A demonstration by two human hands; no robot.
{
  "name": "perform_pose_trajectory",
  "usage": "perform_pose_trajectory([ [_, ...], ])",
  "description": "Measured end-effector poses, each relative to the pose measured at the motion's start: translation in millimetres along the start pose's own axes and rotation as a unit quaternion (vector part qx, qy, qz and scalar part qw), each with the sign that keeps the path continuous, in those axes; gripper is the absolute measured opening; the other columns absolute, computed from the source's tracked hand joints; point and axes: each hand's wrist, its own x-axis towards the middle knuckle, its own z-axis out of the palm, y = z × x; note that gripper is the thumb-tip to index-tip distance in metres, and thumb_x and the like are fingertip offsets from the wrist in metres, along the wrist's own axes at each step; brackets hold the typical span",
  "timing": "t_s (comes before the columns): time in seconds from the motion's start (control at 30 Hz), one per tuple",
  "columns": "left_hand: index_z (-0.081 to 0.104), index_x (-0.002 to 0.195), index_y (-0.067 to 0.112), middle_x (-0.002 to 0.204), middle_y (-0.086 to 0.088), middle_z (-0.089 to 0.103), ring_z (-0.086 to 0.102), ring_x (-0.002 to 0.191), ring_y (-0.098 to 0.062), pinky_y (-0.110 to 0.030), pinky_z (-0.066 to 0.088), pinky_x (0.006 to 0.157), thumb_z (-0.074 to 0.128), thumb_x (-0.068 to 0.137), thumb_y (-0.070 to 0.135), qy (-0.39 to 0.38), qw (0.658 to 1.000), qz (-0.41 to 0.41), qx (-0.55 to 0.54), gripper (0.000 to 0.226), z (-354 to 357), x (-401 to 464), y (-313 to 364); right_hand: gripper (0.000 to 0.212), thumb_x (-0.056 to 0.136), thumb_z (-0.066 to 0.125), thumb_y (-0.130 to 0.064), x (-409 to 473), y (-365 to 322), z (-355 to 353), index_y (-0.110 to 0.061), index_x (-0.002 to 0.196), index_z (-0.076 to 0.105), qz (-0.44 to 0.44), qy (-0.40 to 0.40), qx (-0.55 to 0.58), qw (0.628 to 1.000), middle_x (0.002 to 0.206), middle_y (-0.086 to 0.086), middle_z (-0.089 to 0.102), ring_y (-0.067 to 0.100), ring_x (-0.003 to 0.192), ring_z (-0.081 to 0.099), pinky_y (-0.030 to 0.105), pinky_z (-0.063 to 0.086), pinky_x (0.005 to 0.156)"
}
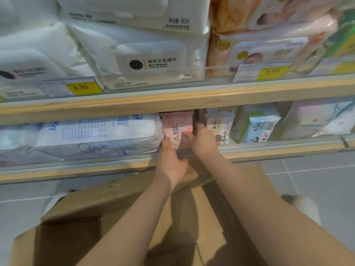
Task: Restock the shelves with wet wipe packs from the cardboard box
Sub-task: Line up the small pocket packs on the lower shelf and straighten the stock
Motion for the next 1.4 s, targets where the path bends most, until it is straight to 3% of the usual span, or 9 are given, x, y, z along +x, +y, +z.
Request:
perform_pose_trajectory([
  [0.23,0.012,0.150,0.012,0.154,-0.004,0.024,0.023,0.141,-0.020,-0.029,0.024,0.110,0.058,0.086,0.009,-0.005,1.000,-0.003,0.029,0.079,0,7,1,0.034,0.100,0.042,-0.026,9,1,13,0.004,0.101,0.060,0.013,-0.013,0.009,1.000,0.095,0.020,0.064,0.028,0.080,0.054,0.027,0.033,0.066],
  [0.4,0.019,0.147,0.010,0.149,-0.007,0.032,0.029,0.137,-0.021,-0.024,0.026,0.105,0.057,0.088,0.013,-0.004,0.998,0.025,0.060,0.070,-8,-4,10,0.026,0.097,0.047,-0.025,-2,-4,-4,0.000,0.099,0.056,0.016,-0.046,-0.009,0.999,0.096,0.017,0.062,0.028,0.083,0.053,0.027,0.033,0.067],
  [0.57,0.027,0.145,0.010,0.144,-0.008,0.039,0.034,0.133,-0.021,-0.027,0.028,0.107,0.054,0.091,0.015,0.002,0.992,0.080,0.097,0.061,-34,-33,26,0.036,0.095,0.050,-0.023,-41,-15,-51,-0.002,0.125,0.053,-0.026,-0.059,-0.036,0.997,0.119,0.015,0.061,0.031,0.110,0.057,0.030,0.043,0.081],
  [0.8,0.036,0.141,0.018,0.140,-0.003,0.043,0.041,0.127,-0.019,-0.030,0.032,0.105,0.053,0.091,0.022,0.019,0.975,0.185,0.124,0.053,-70,-81,82,0.047,0.094,0.054,-0.024,-100,-42,-144,-0.011,0.137,0.045,-0.068,-0.015,-0.089,0.994,0.132,0.011,0.056,0.024,0.119,0.054,0.025,0.040,0.088],
  [1.0,0.033,0.142,0.027,0.143,0.010,0.037,0.035,0.131,-0.009,-0.026,0.031,0.105,0.055,0.091,0.027,0.040,0.926,0.349,0.138,0.056,-86,-109,154,0.052,0.092,0.058,-0.026,-135,-48,-229,-0.016,0.140,0.041,-0.111,0.059,-0.137,0.982,0.140,0.003,0.049,0.019,0.127,0.047,0.029,0.038,0.102],
  [1.1,0.031,0.142,0.031,0.143,0.014,0.033,0.030,0.131,-0.005,-0.022,0.027,0.104,0.054,0.091,0.030,0.059,0.872,0.449,0.186,0.056,-92,-111,199,0.058,0.090,0.062,-0.026,-140,-44,-267,-0.021,0.142,0.036,-0.145,0.113,-0.163,0.969,0.143,0.000,0.044,0.017,0.131,0.040,0.029,0.033,0.107],
  [1.2,0.034,0.142,0.029,0.144,0.008,0.034,0.027,0.135,-0.010,-0.030,0.023,0.112,0.060,0.087,0.032,0.121,0.815,0.511,0.244,0.060,-92,-99,245,0.070,0.086,0.066,-0.029,-129,-42,-299,-0.021,0.145,0.029,-0.191,0.180,-0.225,0.938,0.148,-0.001,0.035,0.018,0.136,0.030,0.029,0.027,0.110],
  [1.3,0.028,0.144,0.030,0.145,-0.003,0.033,0.028,0.135,-0.022,-0.041,0.021,0.113,0.059,0.086,0.041,0.175,0.784,0.489,0.341,0.067,-85,-72,282,0.084,0.081,0.071,-0.031,-104,-45,-325,-0.019,0.148,0.022,-0.214,0.262,-0.301,0.891,0.153,0.001,0.026,0.023,0.140,0.023,0.034,0.022,0.114],
  [1.4,0.033,0.137,0.030,0.123,-0.006,0.053,0.049,0.114,-0.027,-0.039,0.038,0.090,0.049,0.086,0.060,0.186,0.794,0.397,0.422,0.061,-75,-49,304,0.097,0.075,0.074,-0.037,-70,-54,-337,-0.023,0.149,0.014,-0.182,0.285,-0.373,0.864,0.154,0.004,0.022,0.031,0.140,0.019,0.045,0.019,0.116],
])
